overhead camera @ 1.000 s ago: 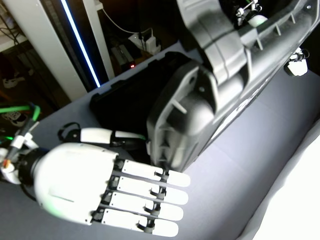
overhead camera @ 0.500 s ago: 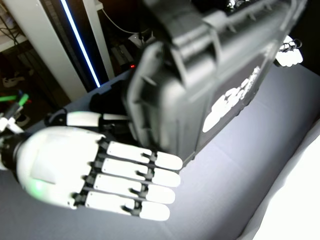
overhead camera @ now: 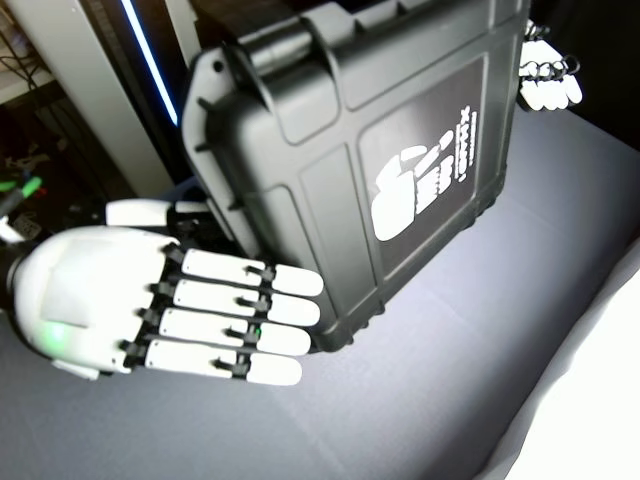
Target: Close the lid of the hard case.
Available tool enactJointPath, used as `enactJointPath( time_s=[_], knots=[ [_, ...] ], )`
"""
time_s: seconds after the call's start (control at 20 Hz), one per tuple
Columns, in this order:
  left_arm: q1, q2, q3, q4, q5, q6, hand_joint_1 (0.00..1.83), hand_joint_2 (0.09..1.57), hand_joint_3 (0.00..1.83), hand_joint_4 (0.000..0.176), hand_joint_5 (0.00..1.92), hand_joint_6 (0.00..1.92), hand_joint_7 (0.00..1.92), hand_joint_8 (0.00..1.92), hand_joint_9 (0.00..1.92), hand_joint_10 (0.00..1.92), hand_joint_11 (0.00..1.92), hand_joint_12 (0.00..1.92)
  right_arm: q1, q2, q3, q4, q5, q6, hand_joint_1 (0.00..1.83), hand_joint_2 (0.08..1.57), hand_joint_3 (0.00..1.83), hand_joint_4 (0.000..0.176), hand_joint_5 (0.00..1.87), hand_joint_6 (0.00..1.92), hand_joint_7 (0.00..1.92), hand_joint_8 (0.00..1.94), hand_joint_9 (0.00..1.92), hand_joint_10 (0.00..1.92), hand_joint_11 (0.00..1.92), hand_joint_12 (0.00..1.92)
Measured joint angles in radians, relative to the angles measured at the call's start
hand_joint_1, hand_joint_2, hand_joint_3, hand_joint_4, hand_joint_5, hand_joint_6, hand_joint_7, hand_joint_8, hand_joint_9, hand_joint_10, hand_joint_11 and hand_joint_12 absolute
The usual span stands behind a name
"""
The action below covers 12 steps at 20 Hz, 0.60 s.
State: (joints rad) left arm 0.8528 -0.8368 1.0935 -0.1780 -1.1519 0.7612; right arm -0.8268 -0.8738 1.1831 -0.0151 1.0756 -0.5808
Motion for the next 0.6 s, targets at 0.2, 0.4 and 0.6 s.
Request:
enactJointPath(
  time_s=[0.2, 0.4, 0.6],
  knots=[
    [0.024, 0.0, -0.014, 0.015, -0.02, -0.003, 0.69, 1.31, 0.0, 0.0, 0.15, 0.0, 0.13, 0.0, 0.09, 0.0, 0.0, 0.3, -0.032, -0.002, -0.014, -0.011, 0.032, 0.004, 0.05, 1.28, 0.0, 0.0, 0.0, 0.0, 0.0, 0.0, 0.0, 0.0, 0.02, 0.02],
    [0.061, 0.006, -0.032, -0.004, -0.024, -0.002, 0.69, 1.3, 0.0, 0.0, 0.16, 0.0, 0.13, 0.0, 0.07, 0.0, 0.0, 0.18, -0.059, -0.003, -0.024, -0.015, 0.032, 0.006, 0.04, 1.29, 0.0, 0.0, 0.0, 0.0, 0.0, 0.0, 0.0, 0.0, 0.01, 0.0],
    [0.1, 0.026, -0.048, -0.016, -0.047, -0.002, 0.66, 1.27, 0.0, 0.0, 0.18, 0.0, 0.15, 0.0, 0.08, 0.0, 0.0, 0.17, -0.095, 0.002, -0.035, -0.005, 0.042, 0.012, 0.02, 1.3, 0.0, 0.0, 0.01, 0.0, 0.02, 0.01, 0.02, 0.01, 0.06, 0.03]
  ],
)
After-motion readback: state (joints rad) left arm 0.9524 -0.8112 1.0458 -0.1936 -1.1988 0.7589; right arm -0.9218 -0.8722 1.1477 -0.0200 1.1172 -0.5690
